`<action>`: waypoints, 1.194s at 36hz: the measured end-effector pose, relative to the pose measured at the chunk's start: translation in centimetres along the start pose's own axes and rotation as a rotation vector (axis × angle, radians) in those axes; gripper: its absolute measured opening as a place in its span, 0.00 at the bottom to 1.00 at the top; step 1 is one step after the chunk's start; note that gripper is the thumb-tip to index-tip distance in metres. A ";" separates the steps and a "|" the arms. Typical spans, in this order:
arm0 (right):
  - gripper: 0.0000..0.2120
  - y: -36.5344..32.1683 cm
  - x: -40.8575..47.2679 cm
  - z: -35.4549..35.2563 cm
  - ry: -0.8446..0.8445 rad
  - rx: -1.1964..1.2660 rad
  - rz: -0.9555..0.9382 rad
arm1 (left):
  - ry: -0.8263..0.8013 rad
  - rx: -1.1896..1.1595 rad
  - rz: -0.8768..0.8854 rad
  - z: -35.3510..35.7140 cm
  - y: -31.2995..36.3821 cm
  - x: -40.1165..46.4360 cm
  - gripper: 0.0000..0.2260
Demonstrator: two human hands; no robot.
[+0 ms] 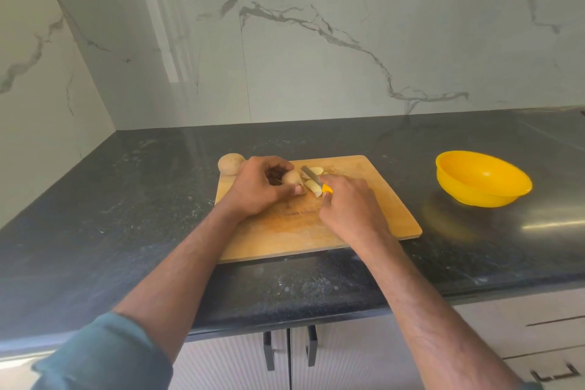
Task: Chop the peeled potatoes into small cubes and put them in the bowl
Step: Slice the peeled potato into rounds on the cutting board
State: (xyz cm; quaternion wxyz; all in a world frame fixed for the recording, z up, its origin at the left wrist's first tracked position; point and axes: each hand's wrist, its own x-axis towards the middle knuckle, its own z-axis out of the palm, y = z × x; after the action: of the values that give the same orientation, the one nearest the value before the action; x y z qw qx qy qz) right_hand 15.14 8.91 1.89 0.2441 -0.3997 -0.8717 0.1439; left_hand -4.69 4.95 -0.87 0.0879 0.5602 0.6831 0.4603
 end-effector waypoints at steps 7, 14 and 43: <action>0.22 0.4 -1.3 1.3 0.215 0.090 -0.057 | -0.012 0.077 0.006 -0.4 1.3 -0.3 0.22; 0.21 -0.2 -1.6 1.3 0.216 0.064 -0.127 | 0.037 0.098 0.033 -0.2 1.2 -1.1 0.21; 0.22 -1.6 -1.7 2.6 0.203 0.024 -0.150 | 0.107 0.041 -0.036 0.6 1.3 -1.2 0.26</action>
State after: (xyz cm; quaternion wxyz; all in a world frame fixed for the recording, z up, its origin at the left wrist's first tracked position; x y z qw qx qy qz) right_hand 13.67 6.44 -0.07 0.3461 -0.3429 -0.8682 0.0943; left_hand -2.98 4.18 -0.68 0.0479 0.5238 0.7062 0.4739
